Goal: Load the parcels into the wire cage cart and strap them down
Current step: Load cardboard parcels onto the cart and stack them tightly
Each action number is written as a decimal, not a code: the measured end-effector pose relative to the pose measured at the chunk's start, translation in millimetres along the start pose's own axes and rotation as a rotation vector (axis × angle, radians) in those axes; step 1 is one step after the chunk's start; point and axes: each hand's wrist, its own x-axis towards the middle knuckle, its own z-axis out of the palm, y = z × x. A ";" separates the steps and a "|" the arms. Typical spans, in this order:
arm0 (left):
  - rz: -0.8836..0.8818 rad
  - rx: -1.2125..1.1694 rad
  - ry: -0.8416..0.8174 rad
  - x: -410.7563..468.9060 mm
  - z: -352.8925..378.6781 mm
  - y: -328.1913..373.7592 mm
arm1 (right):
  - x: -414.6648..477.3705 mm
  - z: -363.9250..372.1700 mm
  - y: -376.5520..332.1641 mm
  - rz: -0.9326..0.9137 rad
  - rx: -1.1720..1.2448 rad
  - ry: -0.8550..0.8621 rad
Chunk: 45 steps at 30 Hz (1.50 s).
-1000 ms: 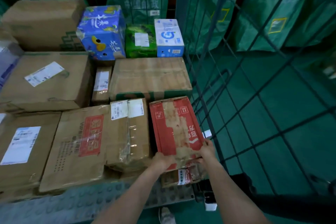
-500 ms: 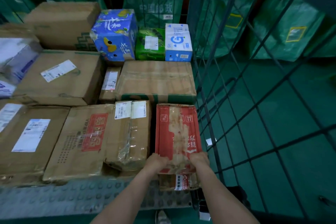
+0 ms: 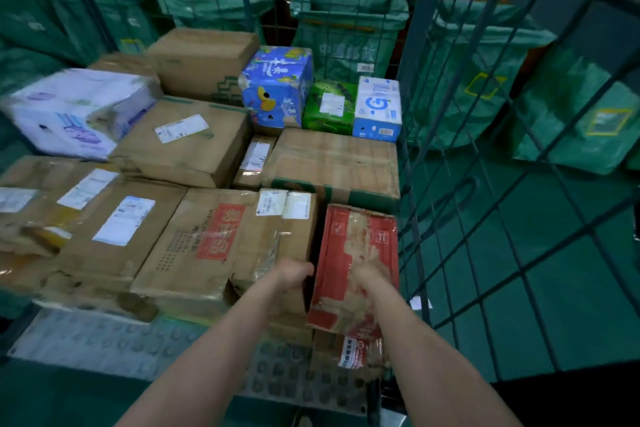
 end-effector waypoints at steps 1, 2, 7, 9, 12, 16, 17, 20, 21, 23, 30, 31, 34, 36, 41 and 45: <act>0.003 -0.020 0.038 -1.8 -7.5 -5.5 | -3.2 4.1 -9.7 -0.050 -0.027 -0.005; 0.003 -0.049 0.074 -7.7 -12.3 -8.3 | -4.7 7.8 -17.9 -0.100 -0.059 -0.006; -0.008 -0.264 0.222 -28.4 -52.7 -38.5 | -34.0 48.0 -75.1 -0.316 -0.130 -0.112; -0.010 -0.323 0.300 -40.4 -72.7 -57.5 | -48.2 70.1 -94.6 -0.426 -0.162 -0.150; -0.024 -0.437 0.424 -68.1 -103.6 -92.8 | -76.2 111.8 -116.6 -0.536 -0.178 -0.233; -0.063 -0.587 0.576 -116.4 -133.2 -144.8 | -127.5 161.5 -130.0 -0.623 -0.265 -0.377; -0.064 -0.619 0.620 -125.7 -139.9 -160.3 | -144.6 172.0 -129.7 -0.645 -0.302 -0.404; -0.133 -0.680 0.701 -159.5 -150.1 -205.9 | -181.5 216.7 -122.1 -0.728 -0.423 -0.444; -0.169 -0.719 0.713 -173.7 -150.6 -225.7 | -196.0 233.7 -116.5 -0.749 -0.464 -0.462; -0.224 -0.749 0.714 -193.4 -148.7 -252.3 | -219.5 251.7 -107.6 -0.780 -0.564 -0.490; -0.307 -0.883 0.800 -278.8 -141.1 -359.4 | -331.8 311.1 -63.4 -0.913 -0.775 -0.634; -0.312 -0.898 0.809 -290.1 -141.1 -372.3 | -345.9 319.8 -57.6 -0.910 -0.804 -0.652; -0.333 -0.933 0.847 -320.1 -136.7 -412.6 | -388.4 344.5 -37.6 -0.880 -0.859 -0.697; -0.342 -0.978 0.885 -343.9 -128.7 -445.7 | -417.3 368.7 -19.6 -0.871 -0.864 -0.765; -0.397 -1.110 0.970 -390.3 -104.6 -515.2 | -479.2 414.7 25.8 -0.930 -0.997 -0.873; -0.475 -1.177 1.028 -419.9 -87.7 -551.8 | -515.9 437.1 54.6 -0.970 -1.104 -0.979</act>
